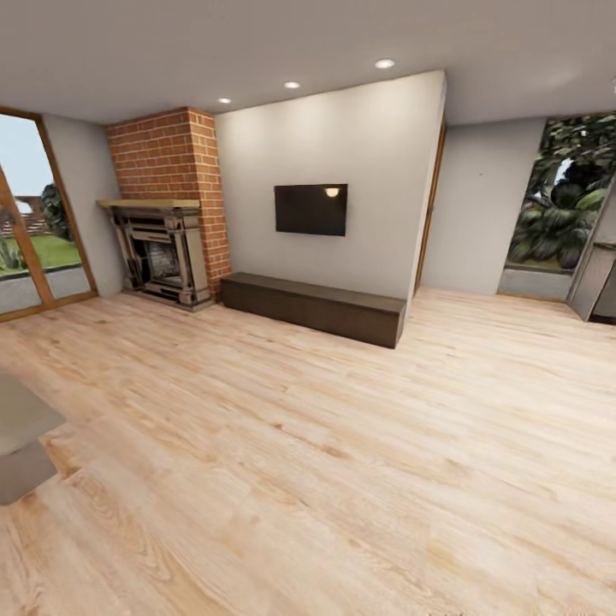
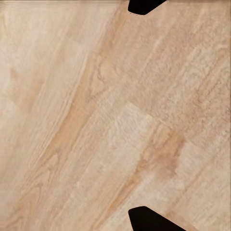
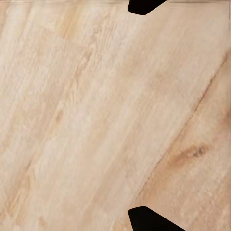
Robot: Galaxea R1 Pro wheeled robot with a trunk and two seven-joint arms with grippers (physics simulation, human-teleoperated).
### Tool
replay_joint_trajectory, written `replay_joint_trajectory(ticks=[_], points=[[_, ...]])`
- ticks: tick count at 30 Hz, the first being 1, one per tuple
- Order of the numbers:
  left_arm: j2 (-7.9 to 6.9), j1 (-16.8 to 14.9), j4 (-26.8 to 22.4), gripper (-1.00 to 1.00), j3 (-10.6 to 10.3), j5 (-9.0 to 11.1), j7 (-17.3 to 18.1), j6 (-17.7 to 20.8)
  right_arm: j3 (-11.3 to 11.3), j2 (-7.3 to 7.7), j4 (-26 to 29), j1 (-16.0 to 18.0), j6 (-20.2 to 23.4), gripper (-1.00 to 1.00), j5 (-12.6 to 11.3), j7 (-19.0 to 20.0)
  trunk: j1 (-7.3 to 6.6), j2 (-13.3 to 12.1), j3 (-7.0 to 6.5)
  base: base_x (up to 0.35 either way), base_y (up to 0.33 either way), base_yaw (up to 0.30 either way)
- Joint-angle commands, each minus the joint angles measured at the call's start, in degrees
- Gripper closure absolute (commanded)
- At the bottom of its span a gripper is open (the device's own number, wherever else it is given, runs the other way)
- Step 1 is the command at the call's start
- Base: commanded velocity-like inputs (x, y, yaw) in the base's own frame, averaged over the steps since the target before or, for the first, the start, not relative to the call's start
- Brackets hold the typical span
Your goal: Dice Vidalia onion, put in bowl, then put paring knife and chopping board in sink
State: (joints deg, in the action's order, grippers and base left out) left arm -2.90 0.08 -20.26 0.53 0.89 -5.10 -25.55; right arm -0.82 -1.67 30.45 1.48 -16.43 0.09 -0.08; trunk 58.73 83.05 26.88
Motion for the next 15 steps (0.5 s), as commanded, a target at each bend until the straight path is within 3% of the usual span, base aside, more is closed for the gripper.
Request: replay_joint_trajectory(ticks=[1,15], points=[[0.00,0.0,0.0,-1.00,0.0,0.1,-0.1,-0.1,-0.1,0.00,0.0,0.0,-0.2,-1.00,0.0,0.0,0.00,0.0,0.05,0.000,0.000,-0.244],[0.00,0.0,0.0,-1.00,0.0,0.1,-0.1,-0.1,-0.1,0.00,0.0,0.0,-0.2,-1.00,0.0,0.0,0.00,0.0,0.05,0.000,0.000,-0.244]])
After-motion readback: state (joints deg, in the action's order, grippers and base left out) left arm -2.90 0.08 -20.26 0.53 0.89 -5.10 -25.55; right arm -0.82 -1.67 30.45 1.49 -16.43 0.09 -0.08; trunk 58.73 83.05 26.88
